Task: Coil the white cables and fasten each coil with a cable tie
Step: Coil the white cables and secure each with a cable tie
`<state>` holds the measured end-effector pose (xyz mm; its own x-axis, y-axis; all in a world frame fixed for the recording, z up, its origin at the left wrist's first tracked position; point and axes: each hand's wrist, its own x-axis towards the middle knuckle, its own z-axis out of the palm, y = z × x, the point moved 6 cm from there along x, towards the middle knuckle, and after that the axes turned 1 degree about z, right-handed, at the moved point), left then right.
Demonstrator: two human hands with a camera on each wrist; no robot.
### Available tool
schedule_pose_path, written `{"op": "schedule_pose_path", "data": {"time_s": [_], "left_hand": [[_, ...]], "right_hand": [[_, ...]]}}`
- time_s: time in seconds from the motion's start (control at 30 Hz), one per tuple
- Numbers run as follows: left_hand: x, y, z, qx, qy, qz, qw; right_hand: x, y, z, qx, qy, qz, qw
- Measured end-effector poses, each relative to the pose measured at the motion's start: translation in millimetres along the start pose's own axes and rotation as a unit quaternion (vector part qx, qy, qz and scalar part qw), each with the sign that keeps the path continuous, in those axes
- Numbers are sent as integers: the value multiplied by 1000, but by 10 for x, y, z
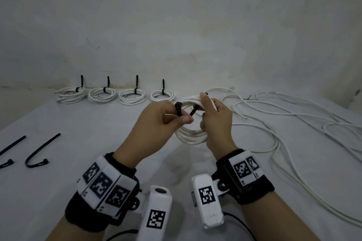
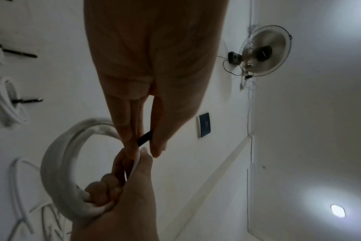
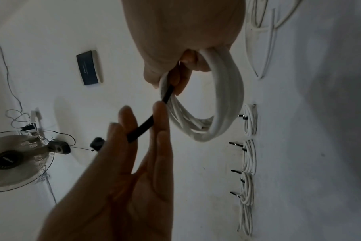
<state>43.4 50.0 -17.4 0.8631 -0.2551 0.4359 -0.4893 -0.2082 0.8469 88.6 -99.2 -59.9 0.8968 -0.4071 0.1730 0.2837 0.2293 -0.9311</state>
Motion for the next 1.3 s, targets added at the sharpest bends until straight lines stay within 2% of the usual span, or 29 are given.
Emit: {"op": "schedule_pose_path", "data": {"time_s": [0.17, 0.27, 0.37, 0.43, 0.47, 0.53, 0.6, 0.63, 0.7, 0.83, 0.93, 1.03, 1.17, 1.3], "left_hand": [[153, -22, -52, 53, 67, 49, 995], [229, 12, -107, 144, 106, 93, 979], [262, 19, -106, 169, 129, 127, 969], [296, -55, -118, 143, 150, 113, 972], [321, -118, -127, 113, 152, 84, 978], [371, -244, -86, 41, 112, 8, 993], [375, -330, 36, -39, 46, -28, 998], [363, -350, 91, -67, 28, -29, 997], [336, -406, 141, -103, 32, -26, 994], [304, -487, 158, -198, 95, -12, 975], [260, -447, 120, -189, 147, 28, 971], [227, -463, 82, -193, 171, 30, 966], [221, -508, 38, -221, 176, 13, 959], [247, -538, -36, -250, 143, 12, 957]], "right_hand": [[-71, 22, 75, 6, -36, 11, 999], [-83, 21, 81, -4, -43, 9, 999], [-66, -4, 66, 1, -46, 12, 999], [-57, -25, 66, 9, -54, 11, 998], [-57, -35, 71, 10, -59, 9, 998], [-64, -53, 81, 6, -64, -4, 998], [-68, -67, 72, -11, -59, -29, 998], [-64, -74, 66, -19, -54, -43, 997], [-63, -76, 58, -26, -46, -60, 997], [-78, -21, 71, -23, -35, -66, 997], [-115, -1, 104, -20, -42, -63, 997], [-144, 10, 142, -3, -66, -40, 997], [-178, 2, 189, -13, -103, -14, 994], [-155, -38, 189, -20, -148, 37, 988]]}}
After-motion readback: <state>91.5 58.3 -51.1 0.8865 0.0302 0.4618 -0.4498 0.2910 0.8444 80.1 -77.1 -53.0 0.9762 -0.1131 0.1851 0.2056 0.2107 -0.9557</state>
